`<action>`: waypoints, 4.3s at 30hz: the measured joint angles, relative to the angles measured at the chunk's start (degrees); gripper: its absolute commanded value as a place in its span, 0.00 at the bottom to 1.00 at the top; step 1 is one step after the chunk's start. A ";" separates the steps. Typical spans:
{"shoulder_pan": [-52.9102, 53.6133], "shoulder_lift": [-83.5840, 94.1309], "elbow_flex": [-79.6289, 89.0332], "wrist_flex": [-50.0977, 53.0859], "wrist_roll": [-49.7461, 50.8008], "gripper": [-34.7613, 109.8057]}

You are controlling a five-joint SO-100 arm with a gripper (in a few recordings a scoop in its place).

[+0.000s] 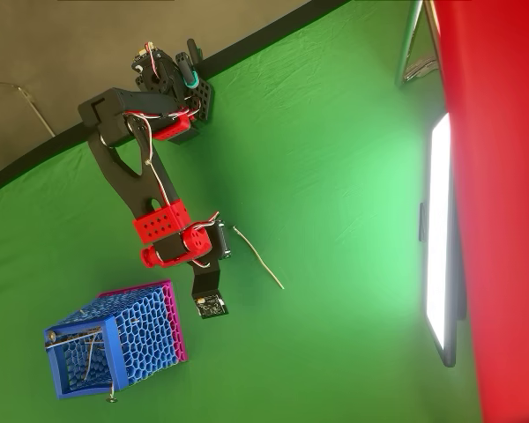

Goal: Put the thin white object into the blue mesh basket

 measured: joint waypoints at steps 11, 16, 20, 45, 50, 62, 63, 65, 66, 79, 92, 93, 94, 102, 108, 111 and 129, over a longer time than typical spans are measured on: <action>-0.88 -9.49 -4.75 2.81 -5.36 0.30; -0.62 -12.57 -7.38 2.81 -6.68 0.31; -0.62 -15.21 -10.02 2.81 -6.68 0.31; -5.01 -16.17 -8.00 2.81 -5.45 0.31; -4.66 -16.17 -7.29 2.81 -5.27 0.31; -4.66 -15.29 -5.01 2.99 -6.50 0.34; -4.66 -15.29 -4.83 3.43 -6.50 0.34; -4.66 -15.29 -4.83 3.16 -6.50 0.34; -4.66 -15.29 -4.83 3.16 -6.50 0.34; -4.22 -14.59 -3.60 3.16 -6.86 0.25; -3.69 -12.92 -3.69 2.02 -4.13 0.25; -3.69 -12.13 -4.13 2.02 -3.25 0.25; -4.04 -11.16 -4.75 1.85 -1.76 0.25; -8.70 -1.76 -10.11 -3.87 19.42 0.25; -10.28 2.99 -20.57 -6.94 40.96 0.25; -8.17 4.22 -26.02 -8.70 52.12 0.25; 10.63 -0.79 -42.54 -16.61 102.22 0.24</action>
